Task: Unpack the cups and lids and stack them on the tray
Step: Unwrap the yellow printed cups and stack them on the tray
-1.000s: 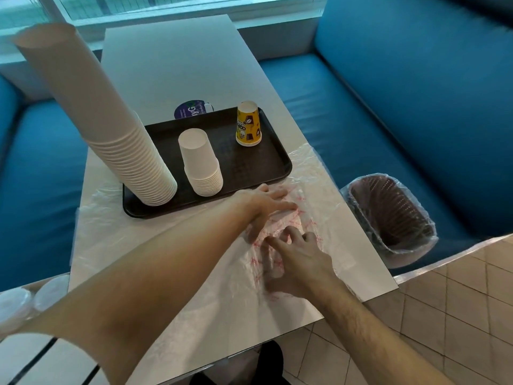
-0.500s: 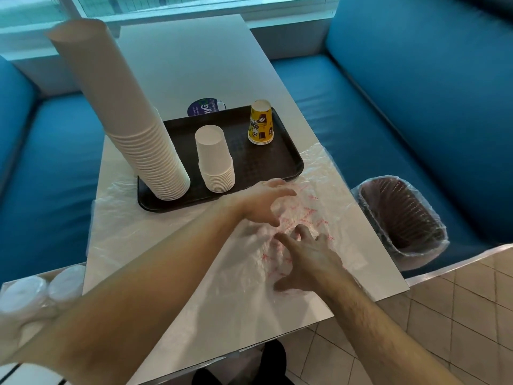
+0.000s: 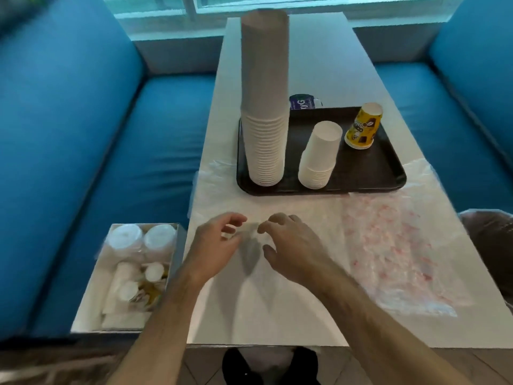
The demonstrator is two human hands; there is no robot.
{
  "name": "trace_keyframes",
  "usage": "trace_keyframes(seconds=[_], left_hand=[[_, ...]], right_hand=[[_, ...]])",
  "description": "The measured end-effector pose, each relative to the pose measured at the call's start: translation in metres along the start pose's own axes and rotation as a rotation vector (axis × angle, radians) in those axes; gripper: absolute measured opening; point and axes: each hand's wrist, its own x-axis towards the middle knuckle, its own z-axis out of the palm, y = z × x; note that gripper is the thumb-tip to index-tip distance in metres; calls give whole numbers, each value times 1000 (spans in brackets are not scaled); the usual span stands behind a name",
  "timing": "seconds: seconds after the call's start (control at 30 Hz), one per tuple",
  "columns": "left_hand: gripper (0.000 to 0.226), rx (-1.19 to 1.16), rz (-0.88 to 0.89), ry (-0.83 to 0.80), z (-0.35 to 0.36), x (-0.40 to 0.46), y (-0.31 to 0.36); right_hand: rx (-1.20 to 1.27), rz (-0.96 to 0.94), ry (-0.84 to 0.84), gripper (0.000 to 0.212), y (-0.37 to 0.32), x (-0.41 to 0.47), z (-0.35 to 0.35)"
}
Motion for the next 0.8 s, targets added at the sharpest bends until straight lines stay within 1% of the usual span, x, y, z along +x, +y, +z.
trace_keyframes(seconds=[0.17, 0.27, 0.37, 0.4, 0.47, 0.57, 0.63, 0.73, 0.8], left_hand=[[15, -113, -168, 260, -59, -41, -88], [14, -63, -317, 374, -83, -57, -138], [14, 23, -453, 429, -99, -65, -186], [18, 58, -496, 431, -103, -67, -203], [30, 119, -581, 377, -105, -66, -232], [60, 215, -636, 228, -104, -62, -270], [78, 224, -656, 168, -102, -59, -287], [86, 227, -609, 123, -99, -52, -307], [85, 223, -566, 83, -97, -45, -311]], right_hand=[[-12, -252, -20, 35, -78, 42, 49], [-10, -415, -27, 32, -111, 59, 80], [-30, -518, -42, 27, -136, 74, 107], [-42, -535, -51, 27, -144, 78, 116], [-38, -548, -77, 29, -151, 82, 131], [-116, -554, -101, 35, -154, 85, 149], [-151, -562, -66, 35, -153, 87, 155], [-142, -570, -6, 30, -153, 87, 160], [-160, -550, -32, 40, -153, 87, 162]])
